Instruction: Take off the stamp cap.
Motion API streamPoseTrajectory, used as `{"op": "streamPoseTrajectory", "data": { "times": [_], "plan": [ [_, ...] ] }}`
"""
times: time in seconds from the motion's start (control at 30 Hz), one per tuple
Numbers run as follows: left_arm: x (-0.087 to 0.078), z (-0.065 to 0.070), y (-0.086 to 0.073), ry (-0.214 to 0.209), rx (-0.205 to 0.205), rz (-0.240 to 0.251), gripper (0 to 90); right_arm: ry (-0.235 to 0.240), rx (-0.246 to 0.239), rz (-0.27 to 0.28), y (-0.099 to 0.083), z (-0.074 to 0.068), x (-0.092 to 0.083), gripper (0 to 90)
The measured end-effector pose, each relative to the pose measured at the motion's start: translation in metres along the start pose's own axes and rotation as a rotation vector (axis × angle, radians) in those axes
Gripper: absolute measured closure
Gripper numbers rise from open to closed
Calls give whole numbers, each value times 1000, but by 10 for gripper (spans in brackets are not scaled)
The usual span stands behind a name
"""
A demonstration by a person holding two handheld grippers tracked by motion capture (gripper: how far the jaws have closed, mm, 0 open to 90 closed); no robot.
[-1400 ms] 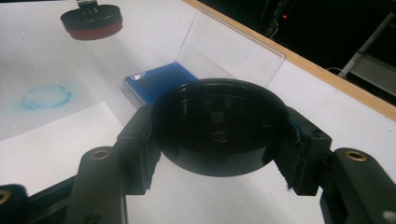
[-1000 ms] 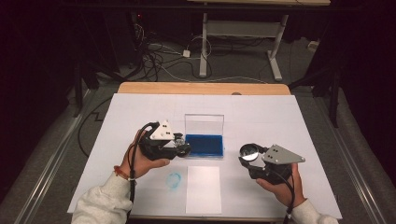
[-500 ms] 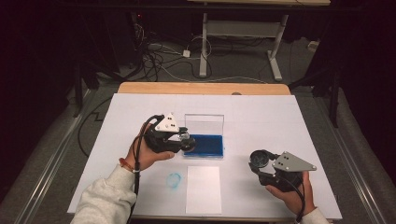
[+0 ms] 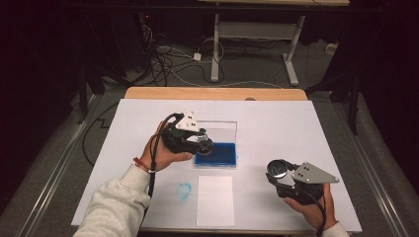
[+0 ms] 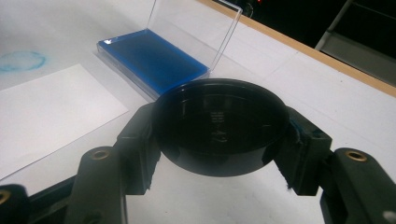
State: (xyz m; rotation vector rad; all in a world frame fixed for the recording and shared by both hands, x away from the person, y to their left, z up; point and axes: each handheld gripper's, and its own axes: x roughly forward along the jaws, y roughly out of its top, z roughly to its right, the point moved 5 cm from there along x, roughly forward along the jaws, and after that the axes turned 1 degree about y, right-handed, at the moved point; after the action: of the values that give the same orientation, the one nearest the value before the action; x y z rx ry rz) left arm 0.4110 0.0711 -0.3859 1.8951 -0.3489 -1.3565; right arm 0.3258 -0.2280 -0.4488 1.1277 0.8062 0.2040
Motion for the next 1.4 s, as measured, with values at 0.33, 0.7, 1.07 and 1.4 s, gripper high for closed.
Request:
{"op": "streamPoseTrajectory", "data": {
  "times": [0.33, 0.7, 1.07, 1.4],
  "plan": [
    [13, -4, 6, -16, 1, -35, 550, 10, 0, -3, 0, -2, 3, 387],
    [26, -12, 5, -21, -12, -83, 550, 20, -6, -13, 0, -4, 5, 387],
    [39, -14, 3, -51, -25, -101, 549, 32, -10, -28, -3, -5, 9, 387],
    [50, -16, -1, -38, -37, -137, 549, 42, -14, -41, -4, -7, 12, 387]
  ]
}}
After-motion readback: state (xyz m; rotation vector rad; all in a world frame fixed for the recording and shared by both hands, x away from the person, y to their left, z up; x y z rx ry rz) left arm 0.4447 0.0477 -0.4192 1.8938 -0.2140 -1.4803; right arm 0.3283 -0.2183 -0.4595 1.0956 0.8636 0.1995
